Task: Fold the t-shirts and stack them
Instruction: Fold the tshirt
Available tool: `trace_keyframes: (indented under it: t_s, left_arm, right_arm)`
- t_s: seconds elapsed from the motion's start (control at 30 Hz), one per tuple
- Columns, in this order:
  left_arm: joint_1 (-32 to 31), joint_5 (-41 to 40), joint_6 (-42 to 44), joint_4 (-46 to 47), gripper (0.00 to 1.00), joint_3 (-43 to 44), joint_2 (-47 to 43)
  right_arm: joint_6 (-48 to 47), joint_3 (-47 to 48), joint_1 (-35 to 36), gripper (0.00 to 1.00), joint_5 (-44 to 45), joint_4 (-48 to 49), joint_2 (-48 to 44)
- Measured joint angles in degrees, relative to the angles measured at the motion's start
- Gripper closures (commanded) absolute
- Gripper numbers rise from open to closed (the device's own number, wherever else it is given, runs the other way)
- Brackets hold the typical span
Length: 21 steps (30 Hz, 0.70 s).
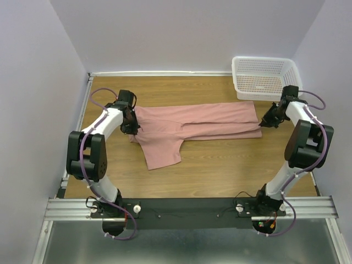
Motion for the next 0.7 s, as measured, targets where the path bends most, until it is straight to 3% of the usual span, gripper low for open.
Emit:
trace_keyframes:
  t_s: [0.7]
  left_arm:
    - [-0.02, 0.04, -0.76, 3.52, 1.00, 2.51, 4.81]
  right_arm:
    - [0.07, 0.52, 0.44, 0.97, 0.59, 2.03, 6.64]
